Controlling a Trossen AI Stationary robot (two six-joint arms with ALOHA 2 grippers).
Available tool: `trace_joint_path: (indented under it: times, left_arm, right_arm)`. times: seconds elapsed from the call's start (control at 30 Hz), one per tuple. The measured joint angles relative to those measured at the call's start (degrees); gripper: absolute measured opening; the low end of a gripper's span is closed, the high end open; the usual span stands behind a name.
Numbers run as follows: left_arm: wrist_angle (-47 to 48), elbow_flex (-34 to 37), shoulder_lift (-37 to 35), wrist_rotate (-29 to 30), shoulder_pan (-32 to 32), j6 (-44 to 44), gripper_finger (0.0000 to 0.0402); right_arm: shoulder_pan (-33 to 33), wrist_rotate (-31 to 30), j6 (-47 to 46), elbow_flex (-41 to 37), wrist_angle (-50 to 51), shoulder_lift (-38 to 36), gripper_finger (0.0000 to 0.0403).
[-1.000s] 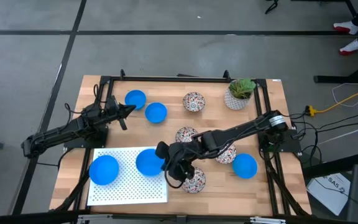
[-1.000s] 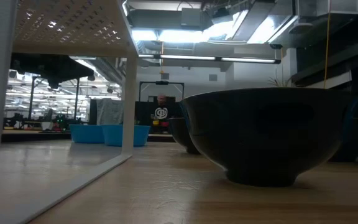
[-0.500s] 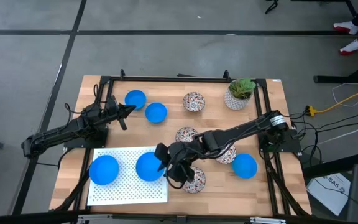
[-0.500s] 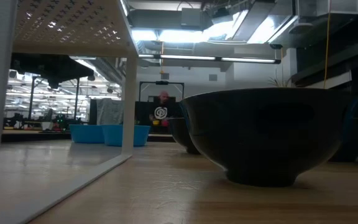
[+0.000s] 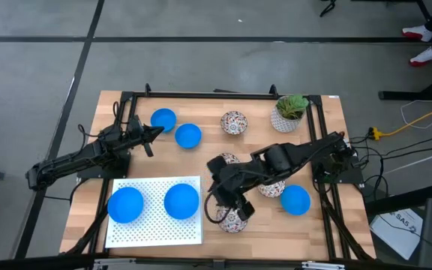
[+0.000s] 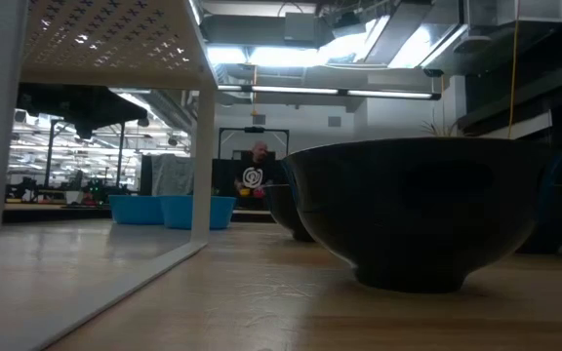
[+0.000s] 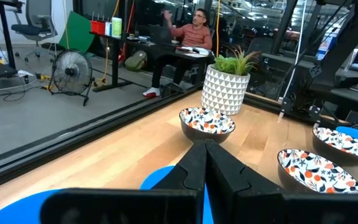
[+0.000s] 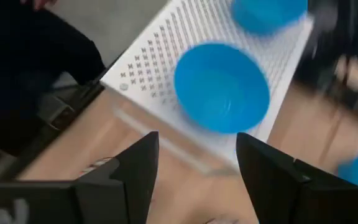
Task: Pick & Place Mini bowls
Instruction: Stack the blue bowl on top of the right blue bowl on the shelf
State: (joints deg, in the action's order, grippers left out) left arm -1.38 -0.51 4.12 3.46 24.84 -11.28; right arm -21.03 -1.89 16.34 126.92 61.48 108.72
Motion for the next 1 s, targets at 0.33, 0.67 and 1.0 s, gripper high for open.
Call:
trace_joint_path:
  times: [0.33, 0.67, 1.0]
  left_arm:
    - [-0.1, 0.0, 0.0, -0.1, 0.0, 0.0, 0.0002]
    - [-0.1, 0.0, 0.0, -0.1, 0.0, 0.0, 0.0002]
    - [-0.1, 0.0, 0.0, -0.1, 0.0, 0.0, 0.0002]
  right_arm:
    - [-0.4, 0.2, -39.5, 0.2, 12.8, 0.1, 0.0214]
    - [-1.4, 2.4, -77.4, -1.2, 28.0, 0.0, 0.0214]
    - [-3.9, 11.2, -81.6, -10.6, 28.4, 0.4, 0.0213]
